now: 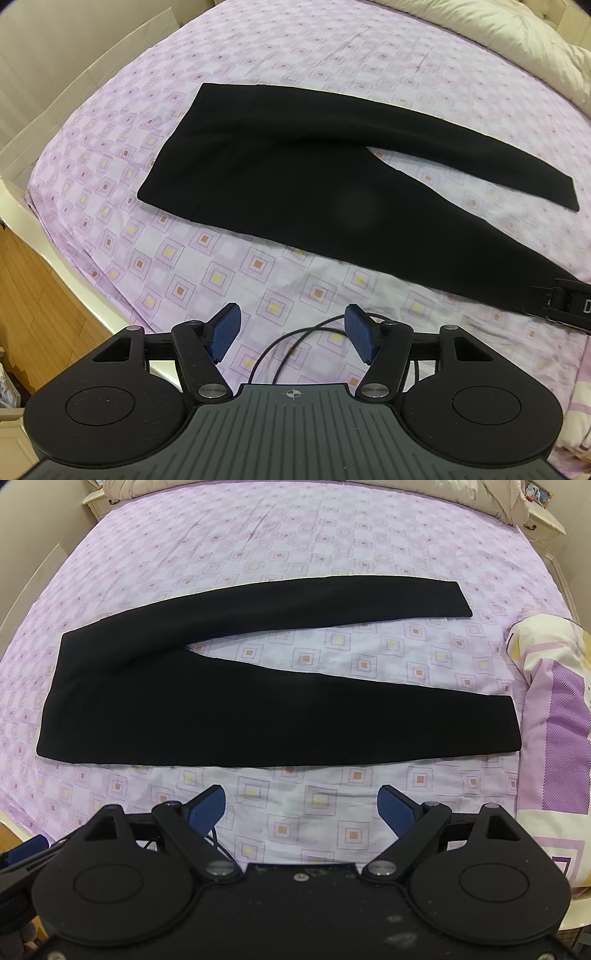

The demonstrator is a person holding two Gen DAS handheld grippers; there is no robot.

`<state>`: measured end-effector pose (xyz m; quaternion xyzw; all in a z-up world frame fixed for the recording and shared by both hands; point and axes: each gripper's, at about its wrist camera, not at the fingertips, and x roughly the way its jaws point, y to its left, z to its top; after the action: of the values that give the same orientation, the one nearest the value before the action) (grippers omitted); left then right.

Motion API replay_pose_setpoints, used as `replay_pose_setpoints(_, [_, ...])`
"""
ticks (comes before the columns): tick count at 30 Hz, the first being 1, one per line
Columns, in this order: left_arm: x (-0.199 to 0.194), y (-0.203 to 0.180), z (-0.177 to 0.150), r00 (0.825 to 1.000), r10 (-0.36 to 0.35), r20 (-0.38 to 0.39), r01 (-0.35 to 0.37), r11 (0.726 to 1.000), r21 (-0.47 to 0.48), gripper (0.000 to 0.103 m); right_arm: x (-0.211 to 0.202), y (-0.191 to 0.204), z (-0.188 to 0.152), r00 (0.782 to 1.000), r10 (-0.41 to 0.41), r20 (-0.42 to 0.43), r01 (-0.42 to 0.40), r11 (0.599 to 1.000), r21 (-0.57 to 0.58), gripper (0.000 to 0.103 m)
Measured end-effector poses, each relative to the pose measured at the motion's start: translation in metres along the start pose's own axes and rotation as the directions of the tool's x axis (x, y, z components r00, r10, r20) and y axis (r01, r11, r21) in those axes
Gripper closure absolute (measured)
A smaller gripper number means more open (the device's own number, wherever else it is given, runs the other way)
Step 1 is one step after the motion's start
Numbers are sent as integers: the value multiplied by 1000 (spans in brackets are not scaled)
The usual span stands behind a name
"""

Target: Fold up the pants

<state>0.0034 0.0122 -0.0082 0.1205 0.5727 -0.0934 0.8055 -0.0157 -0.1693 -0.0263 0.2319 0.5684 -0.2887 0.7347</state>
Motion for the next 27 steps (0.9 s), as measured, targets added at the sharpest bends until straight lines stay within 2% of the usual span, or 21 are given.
replay_pose_setpoints(15, [0,1,0,1000,-1,-1,1,1000,-1,43,1,-1,0,1000,9,1,-9,1000,4,8])
replay_pose_setpoints(20, [-4,7,-1,999,1,37,0,1000,-11,58,3,-8,0,996,91,21,-92,994,64,9])
replay_pose_setpoints(24, [-5,20,6,996,12,84,-11,1000,-16,64,8,-1,3,993,112,38,-114,992,60,12])
replay_pose_setpoints(27, [1,30,20,995,27,99,-27,1000,-5,65,9,3,5,987,129,99,-136,989,64,12])
